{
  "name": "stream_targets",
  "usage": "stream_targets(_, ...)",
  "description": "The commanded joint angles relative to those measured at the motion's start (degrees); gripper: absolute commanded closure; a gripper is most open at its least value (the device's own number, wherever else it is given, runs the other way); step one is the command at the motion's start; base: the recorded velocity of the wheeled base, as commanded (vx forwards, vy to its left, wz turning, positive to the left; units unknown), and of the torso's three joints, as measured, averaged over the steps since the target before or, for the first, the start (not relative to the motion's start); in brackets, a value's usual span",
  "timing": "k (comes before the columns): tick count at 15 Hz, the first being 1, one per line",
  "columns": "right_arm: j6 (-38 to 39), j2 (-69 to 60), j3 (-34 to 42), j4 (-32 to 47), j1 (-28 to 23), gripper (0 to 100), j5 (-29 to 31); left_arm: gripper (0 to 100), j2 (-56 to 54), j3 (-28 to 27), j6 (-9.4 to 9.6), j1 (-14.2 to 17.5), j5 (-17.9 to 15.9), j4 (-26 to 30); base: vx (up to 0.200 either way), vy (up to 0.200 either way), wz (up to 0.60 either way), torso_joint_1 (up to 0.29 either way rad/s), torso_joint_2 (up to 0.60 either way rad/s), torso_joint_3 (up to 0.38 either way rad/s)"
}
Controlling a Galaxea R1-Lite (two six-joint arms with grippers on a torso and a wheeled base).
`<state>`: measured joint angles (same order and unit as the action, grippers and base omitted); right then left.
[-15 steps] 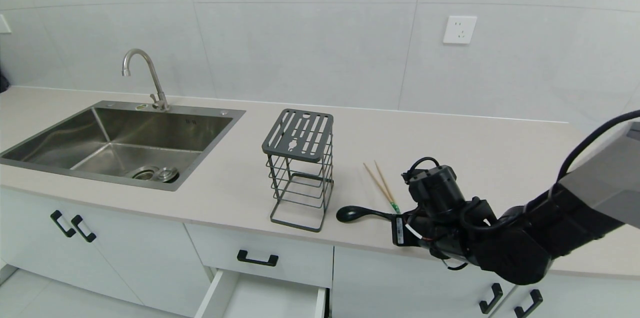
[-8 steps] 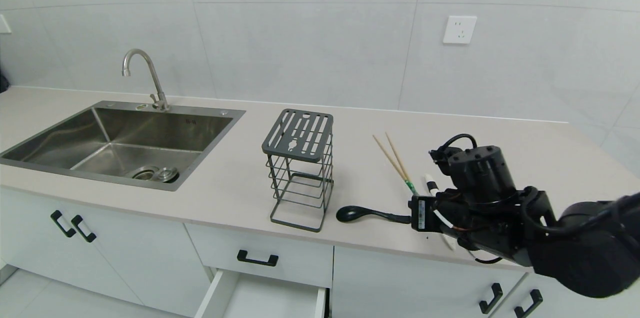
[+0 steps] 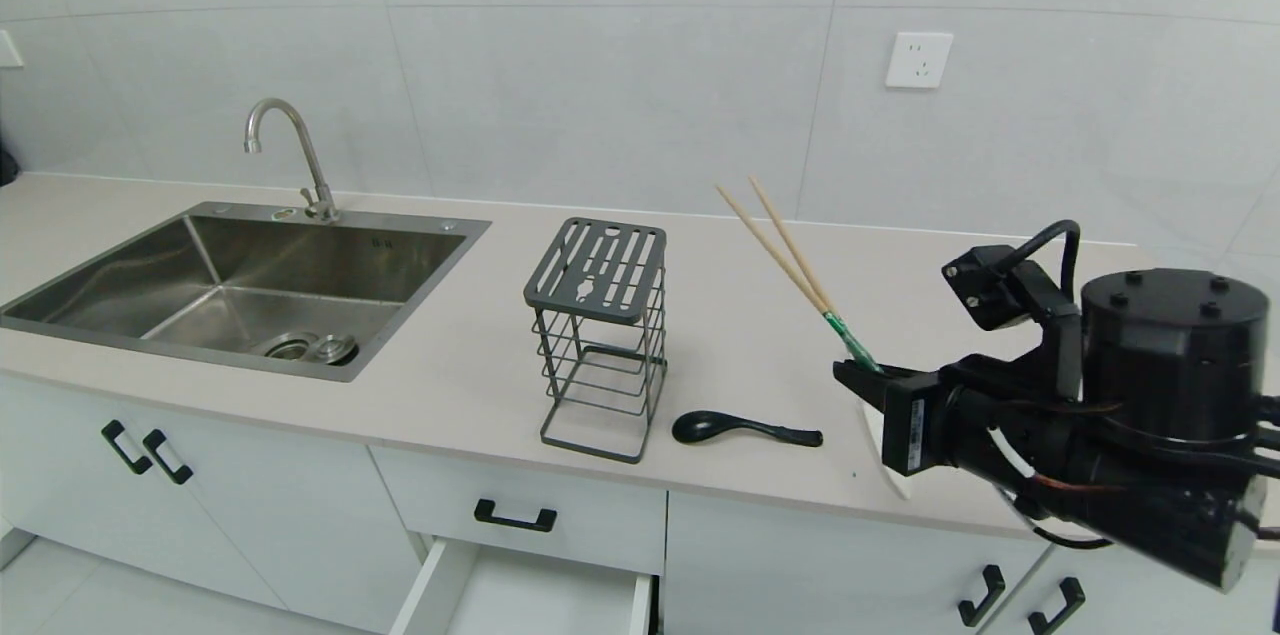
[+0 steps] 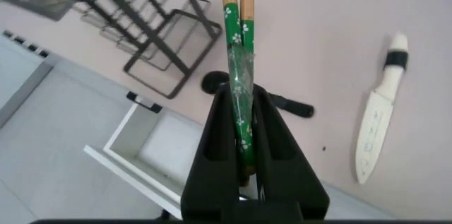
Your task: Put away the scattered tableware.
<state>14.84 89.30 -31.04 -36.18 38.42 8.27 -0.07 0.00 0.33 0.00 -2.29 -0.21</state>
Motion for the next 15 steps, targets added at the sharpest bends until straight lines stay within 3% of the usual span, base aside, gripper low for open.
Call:
stream_targets(1, -3.4, -3.7, 1.9, -0.9, 0.3, 100, -1.4, 0, 0.1, 0.0, 0.02, 0.0, 0.0, 0.0, 0.000, 0.000, 0.00, 0.000, 0.00, 0.000)
stream_targets(2, -9.1, -5.4, 1.8, -0.5, 2.4, 100, -2.0, 0, 0.1, 0.0, 0.02, 0.0, 0.0, -0.1, 0.000, 0.000, 0.00, 0.000, 0.00, 0.000)
stream_targets(7, -14.2, -5.0, 3.7, -0.4, 6.3, 100, -10.2, 0, 0.1, 0.0, 0.02, 0.0, 0.0, -0.1, 0.000, 0.000, 0.00, 0.000, 0.00, 0.000)
stream_targets(9, -14.7, -3.8, 4.2, -0.5, 6.6, 100, -10.9, 0, 0.1, 0.0, 0.02, 0.0, 0.0, 0.0, 0.000, 0.000, 0.00, 0.000, 0.00, 0.000)
stream_targets(15, -13.8, 0.4, 7.7, -0.8, 15.3, 100, -11.3, 0, 0.1, 0.0, 0.02, 0.0, 0.0, 0.0, 0.000, 0.000, 0.00, 0.000, 0.00, 0.000)
